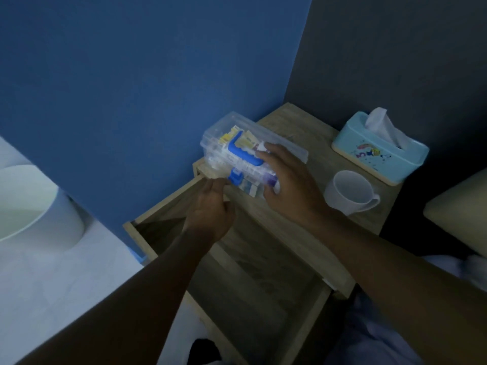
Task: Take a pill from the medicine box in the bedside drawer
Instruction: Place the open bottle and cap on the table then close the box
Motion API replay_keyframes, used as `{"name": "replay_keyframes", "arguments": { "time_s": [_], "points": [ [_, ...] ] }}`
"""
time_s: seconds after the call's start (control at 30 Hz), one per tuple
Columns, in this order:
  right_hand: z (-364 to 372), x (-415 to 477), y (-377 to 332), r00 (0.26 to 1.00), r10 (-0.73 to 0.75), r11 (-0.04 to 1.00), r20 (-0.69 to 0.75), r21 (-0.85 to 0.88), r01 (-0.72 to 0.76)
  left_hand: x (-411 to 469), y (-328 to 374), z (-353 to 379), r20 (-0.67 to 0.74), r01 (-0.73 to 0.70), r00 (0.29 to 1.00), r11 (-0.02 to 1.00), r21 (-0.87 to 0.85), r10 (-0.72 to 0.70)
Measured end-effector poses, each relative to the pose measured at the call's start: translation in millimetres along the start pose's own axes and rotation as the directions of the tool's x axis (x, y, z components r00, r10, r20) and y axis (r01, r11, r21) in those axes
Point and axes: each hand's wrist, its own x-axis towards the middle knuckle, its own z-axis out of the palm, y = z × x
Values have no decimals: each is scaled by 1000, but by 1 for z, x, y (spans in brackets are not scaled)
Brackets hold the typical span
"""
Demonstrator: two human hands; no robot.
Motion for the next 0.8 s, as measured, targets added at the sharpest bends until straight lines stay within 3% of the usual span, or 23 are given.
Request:
{"name": "replay_keyframes", "arguments": {
  "time_s": [0.1,0.33,0.5,0.63,0.8],
  "points": [
    [2,1,-2,988,21,990,154,-138,0,12,7,6,-43,82,995,988,-132,-89],
    [8,4,-8,980,81,950,180,-313,-21,31,24,7,-87,215,955,866,-452,-283],
    [5,15,-16,970,129,922,206,-385,-41,26,31,0,-220,150,940,893,-424,-262],
    [0,21,-18,963,137,919,234,-393,-36,26,35,1,-226,93,953,904,-418,-203],
    [-4,21,-23,960,156,922,234,-383,-56,28,35,6,-301,76,922,876,-476,-244]
  ]
}}
